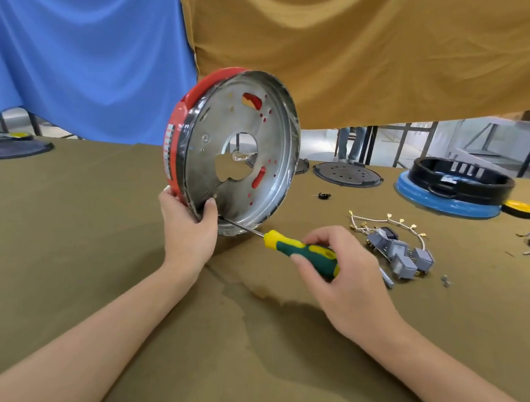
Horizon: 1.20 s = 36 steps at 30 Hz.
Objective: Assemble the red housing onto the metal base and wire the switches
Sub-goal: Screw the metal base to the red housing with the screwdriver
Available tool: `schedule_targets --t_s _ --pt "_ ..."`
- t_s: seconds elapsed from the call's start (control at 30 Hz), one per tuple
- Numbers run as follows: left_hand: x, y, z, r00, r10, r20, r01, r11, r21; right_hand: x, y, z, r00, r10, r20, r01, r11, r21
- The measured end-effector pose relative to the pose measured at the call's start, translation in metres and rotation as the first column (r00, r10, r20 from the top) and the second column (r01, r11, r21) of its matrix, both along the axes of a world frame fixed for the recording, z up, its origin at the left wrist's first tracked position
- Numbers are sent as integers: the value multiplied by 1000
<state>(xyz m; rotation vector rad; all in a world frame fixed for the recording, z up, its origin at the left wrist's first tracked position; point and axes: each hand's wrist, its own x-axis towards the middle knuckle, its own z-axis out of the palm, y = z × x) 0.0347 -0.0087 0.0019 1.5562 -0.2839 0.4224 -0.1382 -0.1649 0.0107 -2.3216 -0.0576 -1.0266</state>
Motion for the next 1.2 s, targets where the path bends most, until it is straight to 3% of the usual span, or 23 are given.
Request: schedule_targets --t_s 0.17,0.43,0.6,0.7,0.8,0.97,1.2 --pt "-3 -1 0 998 3 65 -8 997 75 2 1 -3 999 -41 -17 41 998 40" --pt "2 0 -1 997 11 -76 -13 1000 -21 0 1 1 998 53 -38 -56 995 -87" --pt "-2 0 -1 1000 0 -3 0 999 50 0 0 1 997 -59 58 63 995 -77" --pt "-3 -1 -1 998 -6 66 -1 995 103 2 0 -1 994 -105 38 107 993 -46" --pt "-1 -1 0 1000 -7 16 6 998 67 2 -1 -1 999 -39 -26 38 999 -20" --pt "4 2 0 993 23 -116 -24 1000 -7 -1 2 1 991 86 -100 -96 990 -104" --pt "3 4 0 1000 26 13 -27 998 62 -4 -1 1 998 -25 -55 18 992 -121"
